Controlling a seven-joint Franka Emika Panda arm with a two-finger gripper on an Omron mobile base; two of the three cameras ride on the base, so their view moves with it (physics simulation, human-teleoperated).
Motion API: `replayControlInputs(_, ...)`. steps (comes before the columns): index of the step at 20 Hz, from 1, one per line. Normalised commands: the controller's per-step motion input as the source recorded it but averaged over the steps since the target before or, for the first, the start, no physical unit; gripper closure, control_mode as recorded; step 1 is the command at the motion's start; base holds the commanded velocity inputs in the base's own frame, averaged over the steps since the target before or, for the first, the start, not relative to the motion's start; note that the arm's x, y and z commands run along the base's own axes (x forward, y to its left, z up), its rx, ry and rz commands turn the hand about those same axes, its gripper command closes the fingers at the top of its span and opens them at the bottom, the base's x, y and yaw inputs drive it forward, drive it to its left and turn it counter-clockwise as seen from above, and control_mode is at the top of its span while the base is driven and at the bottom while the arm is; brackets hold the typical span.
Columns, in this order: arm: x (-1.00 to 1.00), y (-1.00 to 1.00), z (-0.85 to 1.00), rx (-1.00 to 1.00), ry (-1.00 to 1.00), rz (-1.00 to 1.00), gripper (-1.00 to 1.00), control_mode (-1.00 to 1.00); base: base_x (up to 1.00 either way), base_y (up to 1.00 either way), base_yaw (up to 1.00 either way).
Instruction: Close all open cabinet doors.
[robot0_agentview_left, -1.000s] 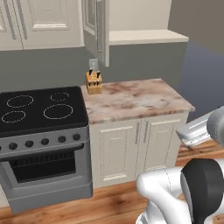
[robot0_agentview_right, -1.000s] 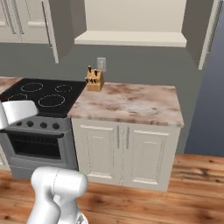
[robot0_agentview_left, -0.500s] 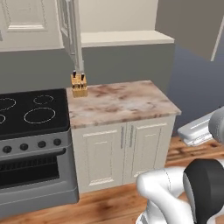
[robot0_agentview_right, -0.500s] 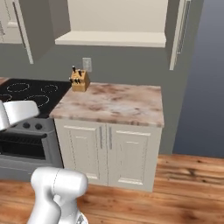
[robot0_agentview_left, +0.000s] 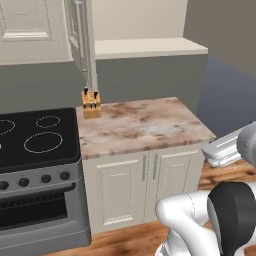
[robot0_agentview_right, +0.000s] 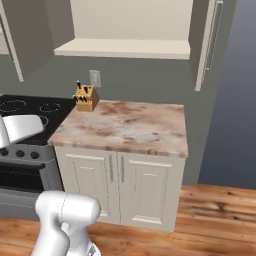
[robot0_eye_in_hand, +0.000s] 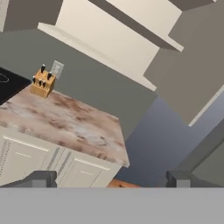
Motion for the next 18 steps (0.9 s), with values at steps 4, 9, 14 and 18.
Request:
replayControlInputs(4, 0.0, 0.0, 0.0, 0.0, 0.0, 0.0, -1.0, 1.0, 0.33, -0.39, 0.0)
replayControlInputs(9, 0.0, 0.0, 0.0, 0.0, 0.0, 0.0, -1.0, 1.0, 0.32, -0.41, 0.0)
replayControlInputs(14, 0.0, 0.0, 0.0, 0.0, 0.0, 0.0, -1.0, 1.0, 0.36, -0.37, 0.0)
replayControlInputs(18, 0.0, 0.0, 0.0, 0.0, 0.0, 0.0, -1.0, 1.0, 0.5, -0.24, 0.0)
